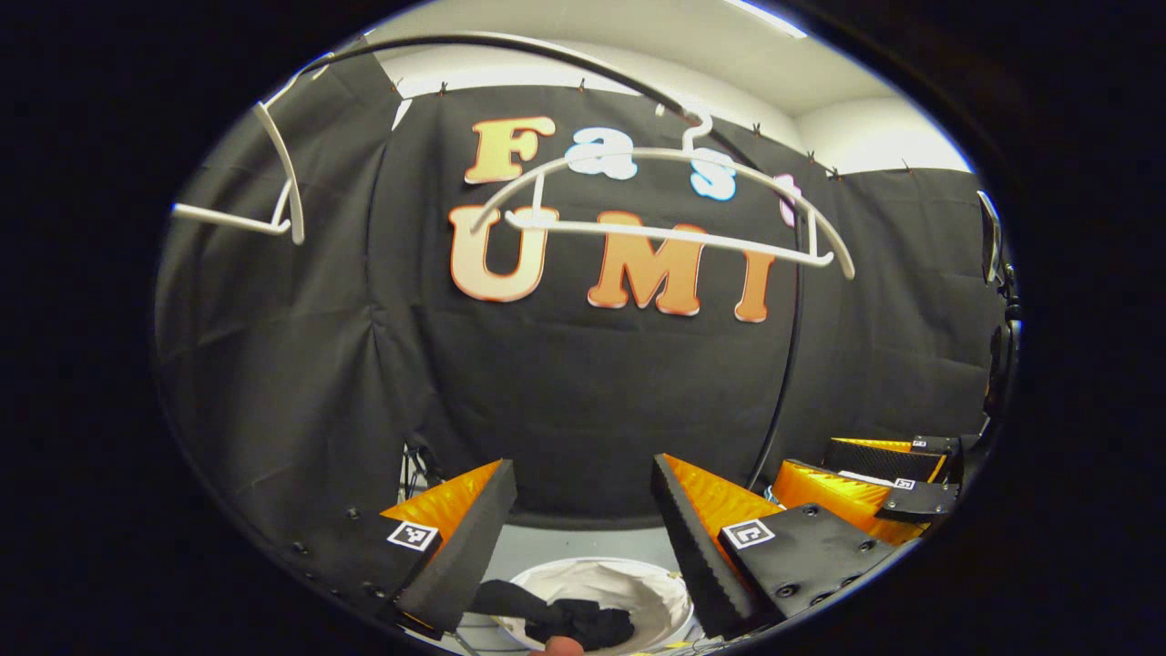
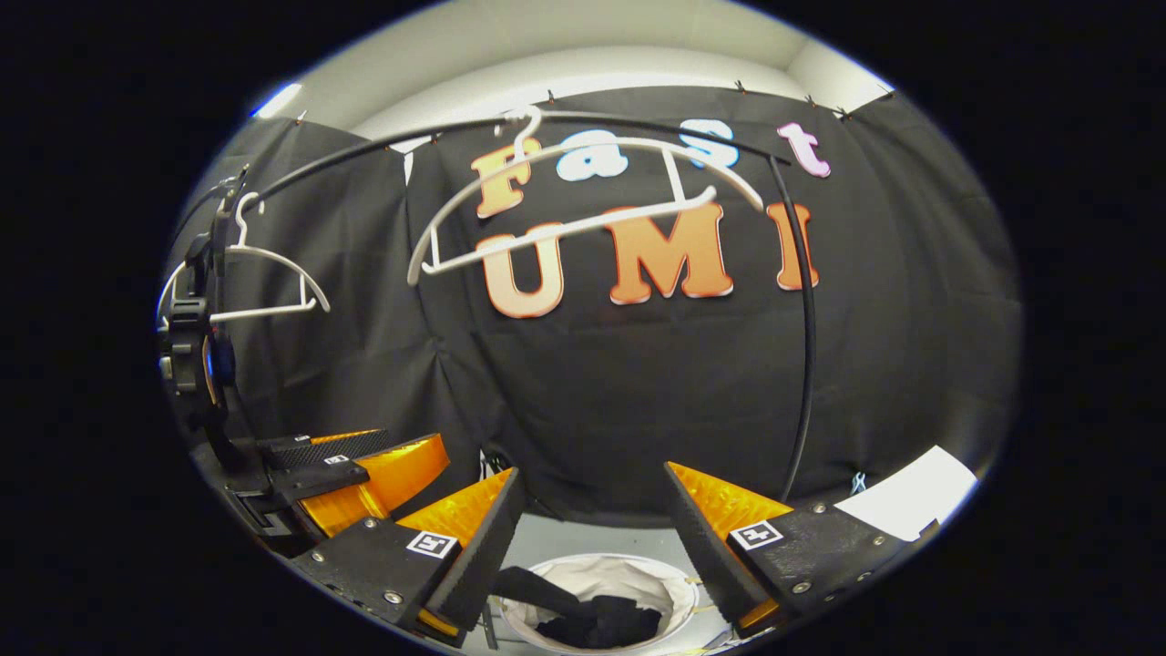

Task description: Grasp the clothes on the hanger with both hands and then place them into the laundry hamper below.

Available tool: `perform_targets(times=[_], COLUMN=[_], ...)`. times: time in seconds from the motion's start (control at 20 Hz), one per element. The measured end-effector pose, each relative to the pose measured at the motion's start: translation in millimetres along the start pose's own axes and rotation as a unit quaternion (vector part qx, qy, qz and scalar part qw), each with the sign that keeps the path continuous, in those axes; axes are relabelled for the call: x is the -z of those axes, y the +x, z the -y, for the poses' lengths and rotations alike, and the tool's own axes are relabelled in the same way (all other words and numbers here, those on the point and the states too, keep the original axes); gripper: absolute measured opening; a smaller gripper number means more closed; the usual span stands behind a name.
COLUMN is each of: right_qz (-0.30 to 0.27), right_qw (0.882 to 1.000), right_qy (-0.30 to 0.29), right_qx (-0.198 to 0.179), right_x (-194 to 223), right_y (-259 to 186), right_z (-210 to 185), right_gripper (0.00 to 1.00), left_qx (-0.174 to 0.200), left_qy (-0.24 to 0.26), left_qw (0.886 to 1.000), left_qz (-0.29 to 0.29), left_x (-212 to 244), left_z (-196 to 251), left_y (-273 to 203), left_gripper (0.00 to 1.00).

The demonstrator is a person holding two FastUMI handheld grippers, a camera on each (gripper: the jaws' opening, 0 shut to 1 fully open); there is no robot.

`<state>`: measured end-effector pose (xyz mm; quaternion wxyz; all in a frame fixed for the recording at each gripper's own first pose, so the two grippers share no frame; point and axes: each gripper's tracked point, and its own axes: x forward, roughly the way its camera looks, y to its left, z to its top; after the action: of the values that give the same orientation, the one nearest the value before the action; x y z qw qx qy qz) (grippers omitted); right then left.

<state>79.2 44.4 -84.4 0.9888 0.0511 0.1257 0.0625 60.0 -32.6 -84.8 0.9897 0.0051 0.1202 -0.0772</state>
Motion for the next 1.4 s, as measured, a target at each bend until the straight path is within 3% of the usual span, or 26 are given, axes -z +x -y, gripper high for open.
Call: perform_targets(times=[0.1,0.25,0.3,0.6,0.8,0.85,1.4], right_qz=[0.024,0.056,0.063,0.106,0.121,0.119,0.104], right_qw=[1.000,0.998,0.998,0.994,0.992,0.992,0.993], right_qy=[-0.001,-0.004,-0.007,-0.009,-0.010,-0.012,-0.005], right_qx=[0.004,0.008,0.010,0.029,0.045,0.048,0.059], right_x=[-20,-43,-49,-85,-87,-85,-70], right_y=[-11,-16,-17,-40,-41,-43,-38], right_z=[1,8,9,21,31,32,40], right_gripper=[0.93,0.93,1.00,1.00,1.00,0.93,0.93], left_qx=[0.001,0.006,0.006,0.009,0.014,0.016,0.035], left_qy=[0.003,0.000,0.001,0.007,-0.002,-0.004,-0.005], left_qw=[1.000,0.999,0.999,0.997,0.996,0.996,0.995], left_qz=[0.020,0.043,0.050,0.082,0.085,0.086,0.097], left_x=[-19,-39,-44,-64,-63,-64,-69], left_z=[-1,2,1,12,14,15,27], left_y=[-4,-17,-22,-38,-41,-42,-32], left_gripper=[0.94,0.97,0.94,0.95,0.94,0.94,0.98])
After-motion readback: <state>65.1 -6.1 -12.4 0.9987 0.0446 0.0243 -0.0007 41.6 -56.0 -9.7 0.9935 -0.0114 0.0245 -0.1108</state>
